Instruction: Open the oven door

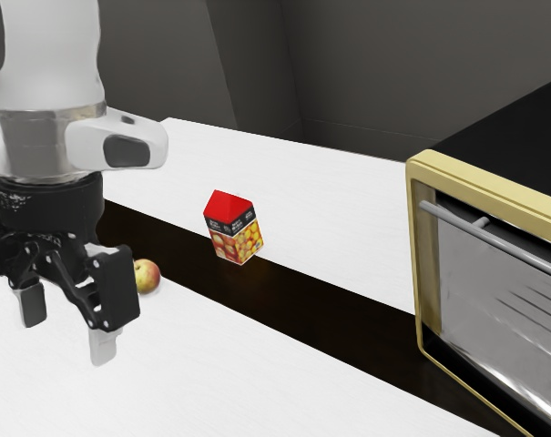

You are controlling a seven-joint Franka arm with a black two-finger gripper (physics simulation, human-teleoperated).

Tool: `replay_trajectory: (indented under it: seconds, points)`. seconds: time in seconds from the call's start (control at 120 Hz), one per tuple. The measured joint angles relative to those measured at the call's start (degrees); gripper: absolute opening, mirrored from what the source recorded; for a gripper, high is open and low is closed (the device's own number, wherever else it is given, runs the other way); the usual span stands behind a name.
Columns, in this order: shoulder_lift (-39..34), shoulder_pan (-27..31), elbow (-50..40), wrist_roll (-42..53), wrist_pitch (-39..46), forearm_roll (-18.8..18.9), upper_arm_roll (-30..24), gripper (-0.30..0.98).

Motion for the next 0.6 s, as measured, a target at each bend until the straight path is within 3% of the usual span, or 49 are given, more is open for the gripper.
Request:
replay_trajectory:
  seconds: [0.133, 0.308, 0.358, 0.417, 0.517, 0.6]
  points:
    - [-2.18, -0.49, -0.73, -8.74, 10.27, -0.75, -1.08, 0.69]
    - [-4.26, -1.92, -1.46, -17.69, 19.06, 1.72, -3.54, 0.69]
    - [-7.68, -6.28, -8.6, -19.59, 26.02, 2.48, 0.18, 0.69]
    - [-7.3, -7.33, -12.69, -21.19, 33.84, 1.96, 2.64, 0.69]
    - [-2.08, -11.05, -13.51, -23.59, 45.88, -0.14, 3.79, 0.69]
    - [-1.24, -18.59, -13.4, -26.39, 52.52, -0.46, 8.51, 0.69]
